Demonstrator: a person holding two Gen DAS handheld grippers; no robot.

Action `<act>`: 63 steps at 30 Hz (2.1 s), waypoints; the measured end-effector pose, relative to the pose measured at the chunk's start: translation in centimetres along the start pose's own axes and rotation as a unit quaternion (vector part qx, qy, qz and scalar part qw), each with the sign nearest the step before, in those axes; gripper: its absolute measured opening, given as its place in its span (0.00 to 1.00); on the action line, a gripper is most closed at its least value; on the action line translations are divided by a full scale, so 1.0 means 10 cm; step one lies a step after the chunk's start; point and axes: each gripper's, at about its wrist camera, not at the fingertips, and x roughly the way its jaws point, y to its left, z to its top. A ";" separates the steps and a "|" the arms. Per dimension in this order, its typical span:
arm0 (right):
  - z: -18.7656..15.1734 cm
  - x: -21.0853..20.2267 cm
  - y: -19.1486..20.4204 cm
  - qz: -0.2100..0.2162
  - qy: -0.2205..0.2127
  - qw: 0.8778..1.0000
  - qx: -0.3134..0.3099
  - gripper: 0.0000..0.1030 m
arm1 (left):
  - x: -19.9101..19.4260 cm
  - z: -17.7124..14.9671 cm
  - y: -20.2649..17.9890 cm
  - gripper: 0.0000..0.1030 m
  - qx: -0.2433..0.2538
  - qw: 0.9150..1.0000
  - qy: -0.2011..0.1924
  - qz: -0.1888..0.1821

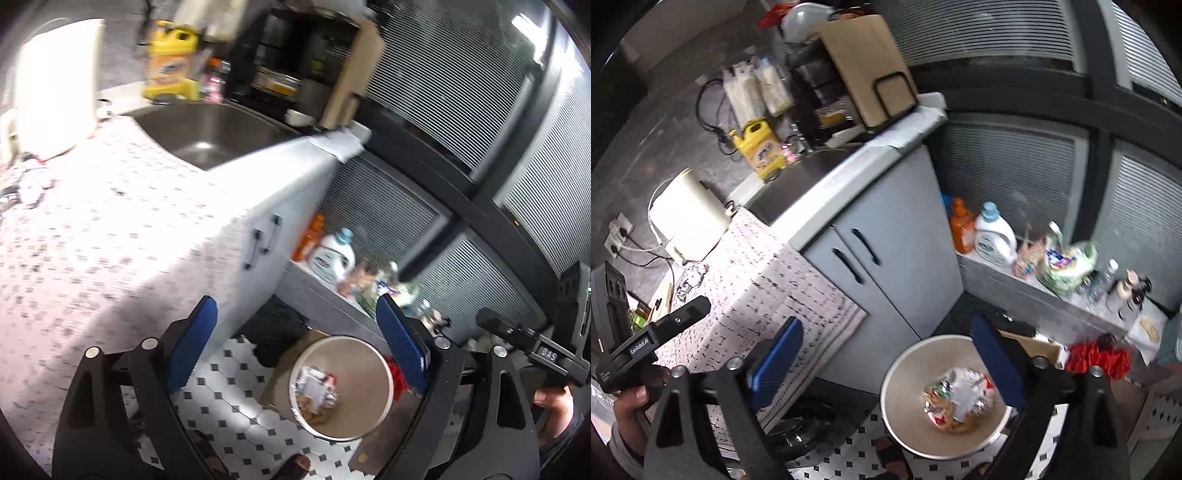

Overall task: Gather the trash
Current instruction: 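Move both open tools back to the remaining trash on the counter, then grasp the crumpled silver foil packets with the left tool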

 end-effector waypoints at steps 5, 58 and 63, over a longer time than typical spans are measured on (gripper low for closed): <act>0.11 0.21 0.42 0.024 0.006 0.999 -0.022 0.93 | -0.22 0.12 0.47 0.86 -0.027 0.999 -0.026 0.032; 0.34 2.27 3.74 0.102 0.092 0.979 -0.148 0.89 | -0.15 0.90 4.23 0.71 -0.138 0.974 -0.027 0.180; 0.39 2.39 3.88 0.108 0.098 0.977 -0.155 0.89 | -0.07 0.89 4.26 0.28 -0.133 0.975 -0.008 0.181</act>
